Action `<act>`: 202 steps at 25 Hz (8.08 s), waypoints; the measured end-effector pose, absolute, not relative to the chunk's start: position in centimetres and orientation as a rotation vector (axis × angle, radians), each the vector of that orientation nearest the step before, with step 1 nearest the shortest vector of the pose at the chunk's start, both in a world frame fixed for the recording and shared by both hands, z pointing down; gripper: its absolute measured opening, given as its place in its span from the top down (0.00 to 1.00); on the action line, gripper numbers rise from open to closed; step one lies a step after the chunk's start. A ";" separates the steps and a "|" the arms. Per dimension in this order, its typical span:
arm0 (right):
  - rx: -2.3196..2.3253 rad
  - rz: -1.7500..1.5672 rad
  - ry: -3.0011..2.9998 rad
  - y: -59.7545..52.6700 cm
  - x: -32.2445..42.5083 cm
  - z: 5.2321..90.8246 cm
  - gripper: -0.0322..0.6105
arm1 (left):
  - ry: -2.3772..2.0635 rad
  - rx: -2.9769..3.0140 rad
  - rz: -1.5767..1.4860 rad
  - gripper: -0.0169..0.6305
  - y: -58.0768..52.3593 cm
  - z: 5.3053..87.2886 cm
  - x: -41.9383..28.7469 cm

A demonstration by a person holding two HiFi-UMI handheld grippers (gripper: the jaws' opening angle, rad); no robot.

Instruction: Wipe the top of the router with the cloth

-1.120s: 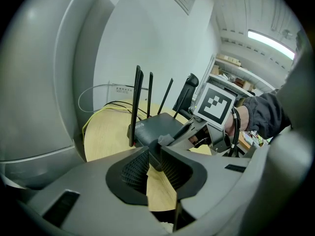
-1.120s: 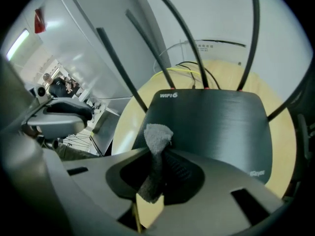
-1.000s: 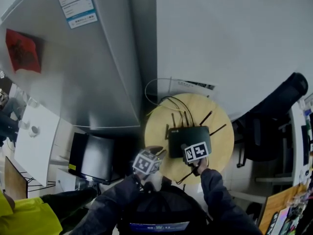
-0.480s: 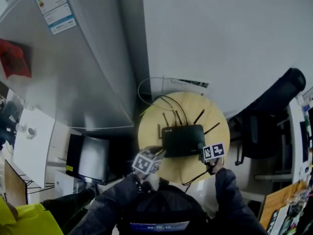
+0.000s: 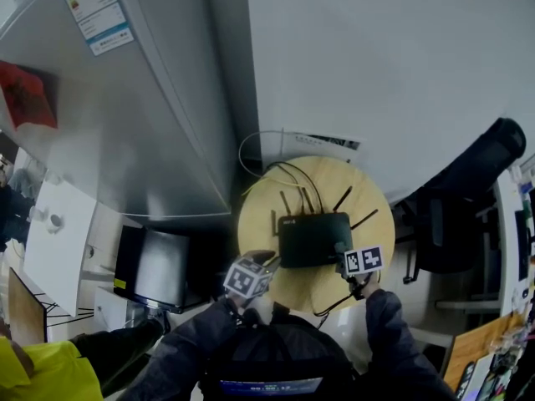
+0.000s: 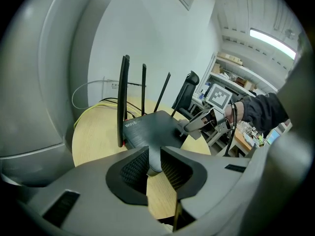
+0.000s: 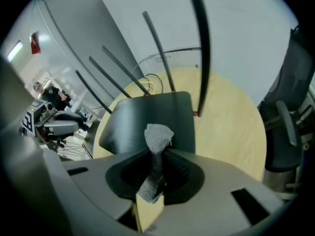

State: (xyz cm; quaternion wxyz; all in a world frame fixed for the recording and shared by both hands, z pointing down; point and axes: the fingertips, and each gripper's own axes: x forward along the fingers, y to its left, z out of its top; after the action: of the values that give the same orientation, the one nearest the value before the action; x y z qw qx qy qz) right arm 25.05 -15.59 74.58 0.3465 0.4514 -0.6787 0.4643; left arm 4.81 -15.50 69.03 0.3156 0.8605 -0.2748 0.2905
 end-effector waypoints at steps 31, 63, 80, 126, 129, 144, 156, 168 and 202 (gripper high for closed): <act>1.069 1.191 -1.788 -12.8 19.7 75.6 0.83 | -0.773 2.268 0.750 0.88 -13.6 68.1 1.2; 0.754 1.508 -2.129 -19.7 32.3 78.3 0.82 | -0.682 2.237 0.713 0.88 -15.6 65.3 8.6; 0.589 1.549 -2.140 -19.1 31.8 79.5 0.83 | -0.667 2.237 0.743 0.88 -15.4 65.7 9.0; 1.521 1.849 -1.956 -9.9 25.5 78.9 0.83 | -0.707 2.230 0.660 0.88 -10.5 65.3 2.8; 1.497 1.837 -1.946 -9.8 24.6 78.9 0.83 | -0.721 2.220 0.655 0.88 -10.0 65.4 1.7; 1.341 1.848 -1.983 -10.7 14.7 79.1 0.83 | -0.763 2.220 0.618 0.88 -9.3 64.8 -3.0; 1.179 1.768 -2.018 -10.4 7.3 78.9 0.83 | -0.824 2.198 0.577 0.88 -8.9 64.4 -7.1; 1.377 2.035 -1.982 -13.2 1.4 76.0 0.83 | -0.855 2.189 0.532 0.88 -8.8 64.1 -8.9; 1.828 2.438 -1.429 -13.6 4.1 79.3 0.83 | -0.836 2.195 0.492 0.88 -11.2 64.9 -10.5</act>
State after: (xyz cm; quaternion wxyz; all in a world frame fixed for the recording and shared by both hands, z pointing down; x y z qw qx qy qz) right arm 4.11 -13.65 79.29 -0.1118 0.5397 -0.4219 0.7199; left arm -10.47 -11.21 64.94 0.3625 0.8525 -0.3247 0.1909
